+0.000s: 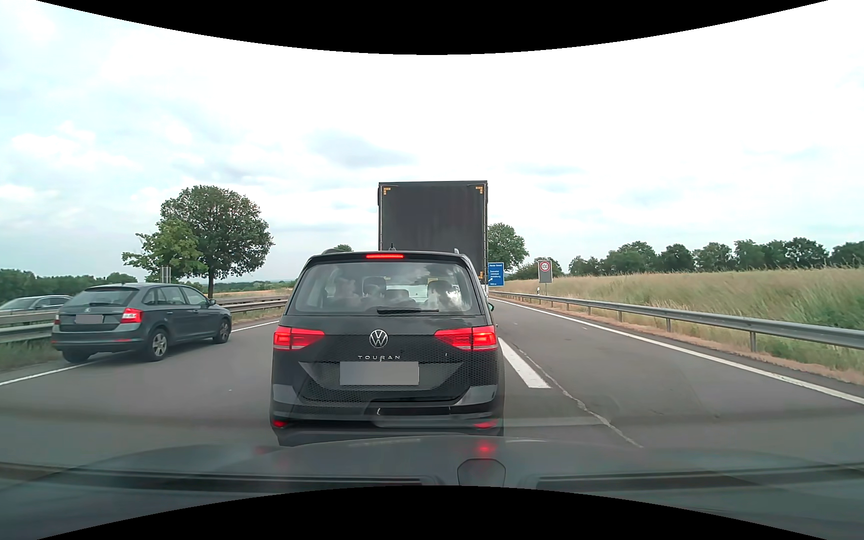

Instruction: Follow the waypoints while adhering to traffic rules and regulations

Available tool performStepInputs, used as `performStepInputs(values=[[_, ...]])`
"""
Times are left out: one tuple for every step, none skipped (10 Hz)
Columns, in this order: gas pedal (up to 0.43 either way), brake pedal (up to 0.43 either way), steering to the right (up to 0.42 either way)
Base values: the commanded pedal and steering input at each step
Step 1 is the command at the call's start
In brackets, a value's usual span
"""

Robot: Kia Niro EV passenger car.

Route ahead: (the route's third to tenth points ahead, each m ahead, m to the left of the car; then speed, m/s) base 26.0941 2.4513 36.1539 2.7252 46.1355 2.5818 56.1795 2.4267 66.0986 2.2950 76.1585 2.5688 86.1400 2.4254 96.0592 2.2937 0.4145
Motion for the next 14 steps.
performStepInputs(values=[[0.000,0.250,-0.002],[0.000,0.250,-0.002],[0.000,0.250,-0.002],[0.000,0.250,-0.002],[0.000,0.244,-0.002],[0.000,0.250,-0.001],[0.000,0.244,0.000],[0.000,0.250,0.000],[0.000,0.250,0.000],[0.000,0.250,0.000],[0.000,0.250,0.000],[0.000,0.250,0.001],[0.000,0.250,0.003],[0.000,0.250,0.005]])
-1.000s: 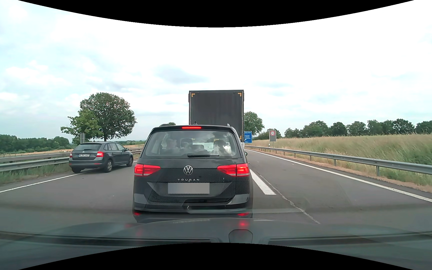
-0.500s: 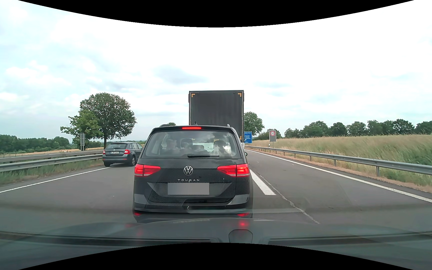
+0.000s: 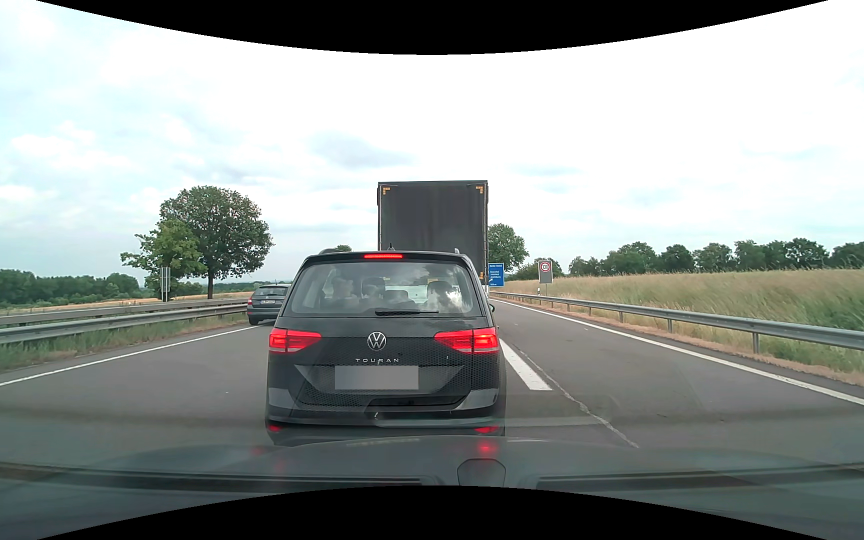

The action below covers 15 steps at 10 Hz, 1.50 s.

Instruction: Follow the waypoints while adhering to traffic rules and regulations

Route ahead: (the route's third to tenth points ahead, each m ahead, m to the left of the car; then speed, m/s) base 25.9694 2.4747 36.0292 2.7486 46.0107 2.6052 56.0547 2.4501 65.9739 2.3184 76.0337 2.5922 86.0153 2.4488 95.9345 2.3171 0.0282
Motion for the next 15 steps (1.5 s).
performStepInputs(values=[[0.000,0.250,0.008],[0.000,0.250,0.008],[0.000,0.250,0.008],[0.000,0.250,0.008],[0.000,0.250,0.008],[0.000,0.250,0.007],[0.000,0.250,0.001],[0.000,0.250,-0.001],[0.000,0.250,-0.002],[0.000,0.250,-0.002],[0.000,0.250,-0.002],[0.000,0.250,-0.002],[0.000,0.250,-0.002],[0.000,0.250,-0.001],[0.000,0.250,-0.002]])
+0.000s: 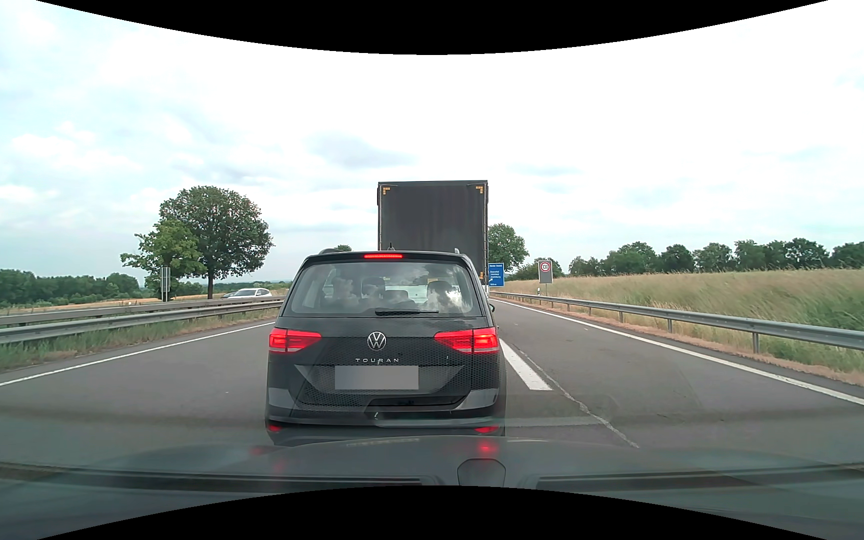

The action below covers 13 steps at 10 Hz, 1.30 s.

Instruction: Follow the waypoints while adhering to traffic rules and regulations

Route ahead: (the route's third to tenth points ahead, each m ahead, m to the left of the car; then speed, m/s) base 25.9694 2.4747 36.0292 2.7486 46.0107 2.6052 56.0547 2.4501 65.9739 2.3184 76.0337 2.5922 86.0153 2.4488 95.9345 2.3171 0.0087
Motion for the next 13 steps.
performStepInputs(values=[[0.000,0.250,-0.002],[0.000,0.250,-0.002],[0.000,0.250,-0.001],[0.000,0.250,-0.002],[0.000,0.250,-0.002],[0.000,0.250,-0.002],[0.000,0.250,-0.002],[0.000,0.250,-0.001],[0.000,0.250,-0.002],[0.000,0.250,-0.002],[0.000,0.250,-0.002],[0.000,0.250,-0.002],[0.000,0.250,-0.002]])
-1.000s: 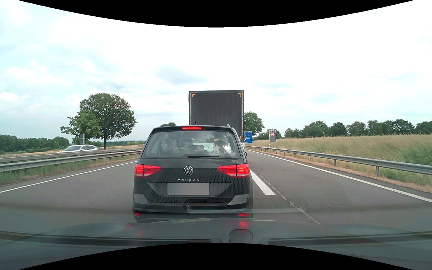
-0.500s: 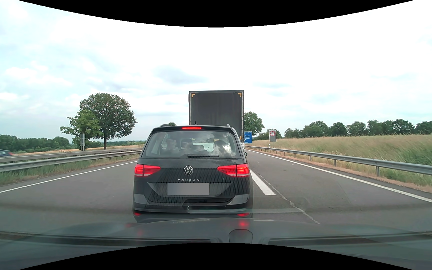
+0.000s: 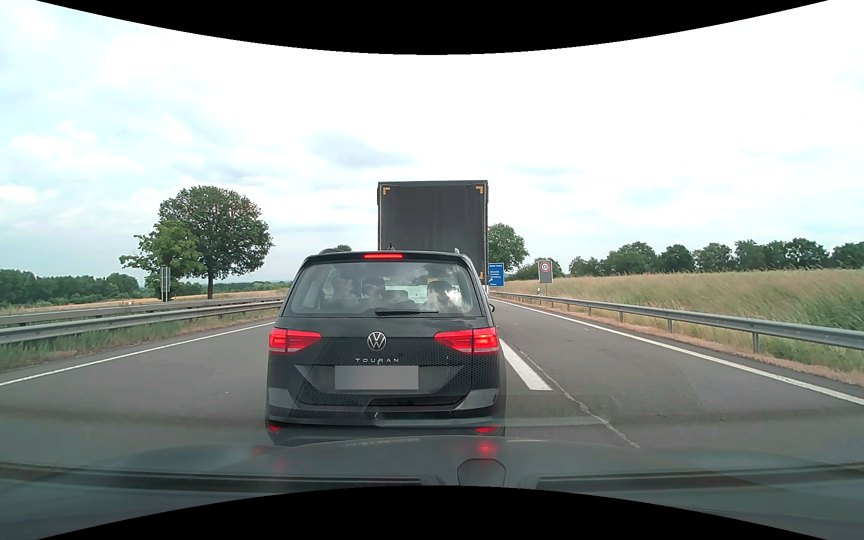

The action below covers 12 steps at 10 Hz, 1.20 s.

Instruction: Follow the waypoints while adhering to traffic rules and regulations

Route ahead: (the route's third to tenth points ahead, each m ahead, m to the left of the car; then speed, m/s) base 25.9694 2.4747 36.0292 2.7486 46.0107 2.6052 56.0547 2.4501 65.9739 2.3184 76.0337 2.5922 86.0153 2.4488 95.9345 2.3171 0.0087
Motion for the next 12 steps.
performStepInputs(values=[[0.000,0.250,-0.001],[0.000,0.250,-0.002],[0.000,0.250,-0.002],[0.000,0.250,-0.002],[0.000,0.250,-0.001],[0.000,0.250,-0.002],[0.000,0.250,-0.001],[0.000,0.250,-0.002],[0.000,0.250,-0.002],[0.000,0.250,-0.002],[0.000,0.250,-0.002],[0.000,0.250,-0.002]])
